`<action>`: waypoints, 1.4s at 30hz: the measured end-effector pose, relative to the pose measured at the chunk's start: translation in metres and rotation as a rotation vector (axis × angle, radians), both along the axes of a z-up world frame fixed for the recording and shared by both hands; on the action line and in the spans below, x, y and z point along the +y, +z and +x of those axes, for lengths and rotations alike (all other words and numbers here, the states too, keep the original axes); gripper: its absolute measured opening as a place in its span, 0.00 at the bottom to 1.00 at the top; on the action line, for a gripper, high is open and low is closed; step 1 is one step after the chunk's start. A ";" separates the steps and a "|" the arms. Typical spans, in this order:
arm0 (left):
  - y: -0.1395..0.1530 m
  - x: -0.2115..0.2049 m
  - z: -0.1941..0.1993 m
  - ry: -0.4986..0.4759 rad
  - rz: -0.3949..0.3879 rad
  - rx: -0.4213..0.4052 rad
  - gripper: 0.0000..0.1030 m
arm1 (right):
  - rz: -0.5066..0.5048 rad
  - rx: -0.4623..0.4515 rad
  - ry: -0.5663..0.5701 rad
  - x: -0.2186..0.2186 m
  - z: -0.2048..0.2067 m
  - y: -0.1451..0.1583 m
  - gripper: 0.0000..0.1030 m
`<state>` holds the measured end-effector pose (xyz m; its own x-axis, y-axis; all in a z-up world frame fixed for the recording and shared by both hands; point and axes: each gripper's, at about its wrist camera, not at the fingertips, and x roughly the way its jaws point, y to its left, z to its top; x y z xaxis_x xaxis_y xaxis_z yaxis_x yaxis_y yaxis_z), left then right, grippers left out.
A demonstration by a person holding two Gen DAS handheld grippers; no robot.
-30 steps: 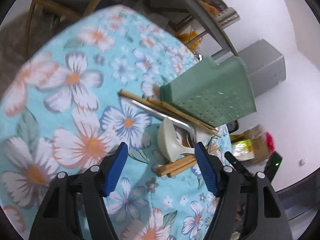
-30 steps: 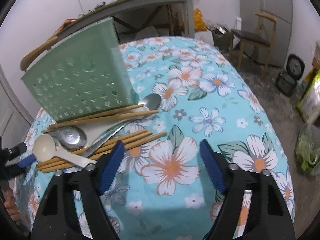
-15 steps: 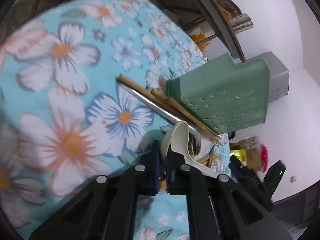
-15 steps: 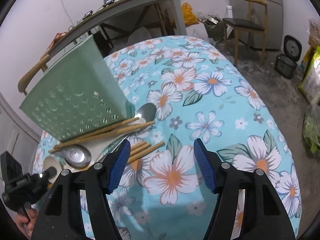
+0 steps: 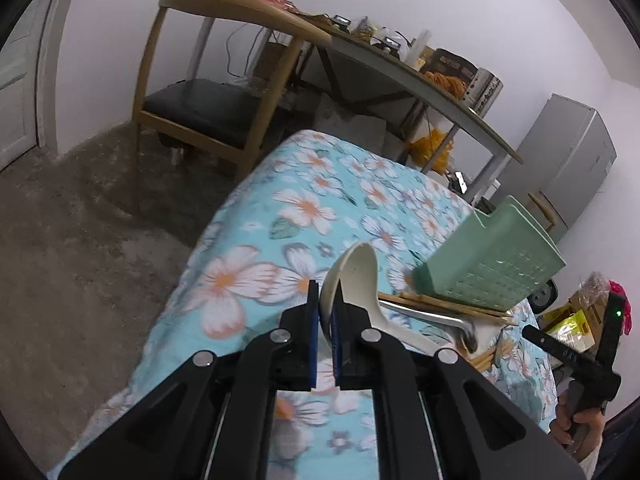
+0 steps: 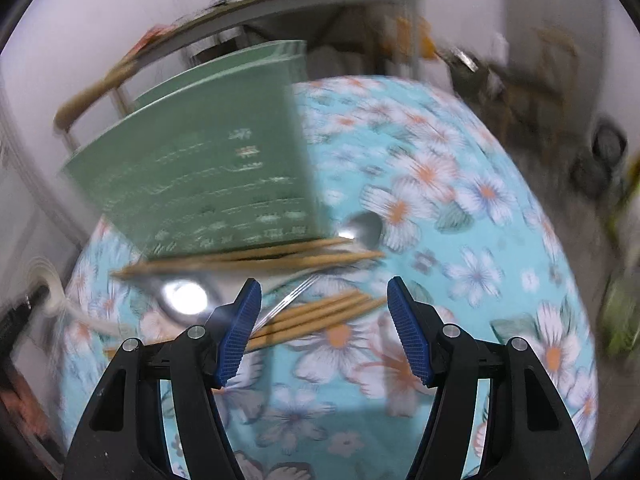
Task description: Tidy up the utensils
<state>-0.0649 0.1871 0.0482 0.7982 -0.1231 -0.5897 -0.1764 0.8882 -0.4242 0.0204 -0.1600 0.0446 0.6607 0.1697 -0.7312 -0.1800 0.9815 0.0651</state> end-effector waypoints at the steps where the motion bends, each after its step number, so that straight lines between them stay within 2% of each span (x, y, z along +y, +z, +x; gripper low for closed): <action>1: -0.001 0.003 0.000 0.007 -0.007 0.008 0.04 | -0.033 -0.012 0.026 0.009 -0.003 0.000 0.60; 3: -0.004 0.010 -0.001 0.018 -0.010 0.021 0.04 | -0.096 -0.027 0.072 0.030 -0.006 -0.003 0.59; 5: -0.006 0.017 -0.003 0.033 -0.008 0.032 0.05 | -0.147 -0.032 0.105 0.049 -0.010 -0.009 0.45; 7: -0.007 0.027 -0.005 0.047 -0.015 0.038 0.05 | -0.163 -0.018 0.136 0.060 -0.010 -0.014 0.38; 14: -0.012 0.049 -0.012 0.072 -0.045 0.039 0.05 | -0.113 0.025 0.183 0.080 -0.006 -0.019 0.37; 15: -0.013 0.051 -0.012 0.072 -0.046 0.040 0.05 | -0.115 0.027 0.191 0.083 -0.007 -0.019 0.38; 16: -0.013 0.052 -0.014 0.073 -0.048 0.040 0.05 | -0.127 0.028 0.199 0.088 -0.008 -0.020 0.46; 17: -0.014 0.054 -0.015 0.073 -0.051 0.040 0.05 | -0.150 0.023 0.193 0.093 -0.008 -0.022 0.62; 18: -0.015 0.054 -0.015 0.072 -0.055 0.040 0.05 | -0.168 0.016 0.187 0.096 -0.008 -0.022 0.68; 21: -0.017 0.058 -0.018 0.072 -0.065 0.036 0.05 | -0.239 -0.010 0.195 0.110 -0.010 -0.028 0.70; 22: -0.017 0.058 -0.018 0.072 -0.063 0.036 0.05 | -0.249 0.002 0.210 0.114 -0.009 -0.032 0.66; 23: -0.017 0.059 -0.019 0.073 -0.063 0.036 0.05 | -0.258 0.021 0.218 0.117 -0.008 -0.037 0.55; 24: -0.017 0.059 -0.019 0.071 -0.066 0.035 0.05 | -0.247 0.052 0.222 0.118 -0.006 -0.041 0.50; 25: -0.018 0.059 -0.019 0.070 -0.066 0.035 0.05 | -0.223 0.062 0.215 0.118 -0.006 -0.041 0.39; 28: -0.016 0.058 -0.019 0.067 -0.070 0.031 0.05 | -0.150 0.072 0.170 0.109 -0.006 -0.033 0.34; 30: -0.015 0.057 -0.018 0.061 -0.065 0.029 0.05 | -0.135 0.038 0.117 0.101 -0.008 -0.026 0.26; 34: -0.012 0.051 -0.019 0.055 -0.041 0.022 0.05 | -0.093 -0.056 0.005 0.076 -0.015 -0.005 0.25; 42: -0.010 0.046 -0.017 0.058 -0.046 0.021 0.05 | 0.059 -0.208 -0.078 0.025 -0.040 0.032 0.22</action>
<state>-0.0815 0.2330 0.0381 0.7923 -0.1043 -0.6012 -0.2368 0.8556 -0.4604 -0.0195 -0.1351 0.0769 0.8090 0.1503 -0.5682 -0.1188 0.9886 0.0924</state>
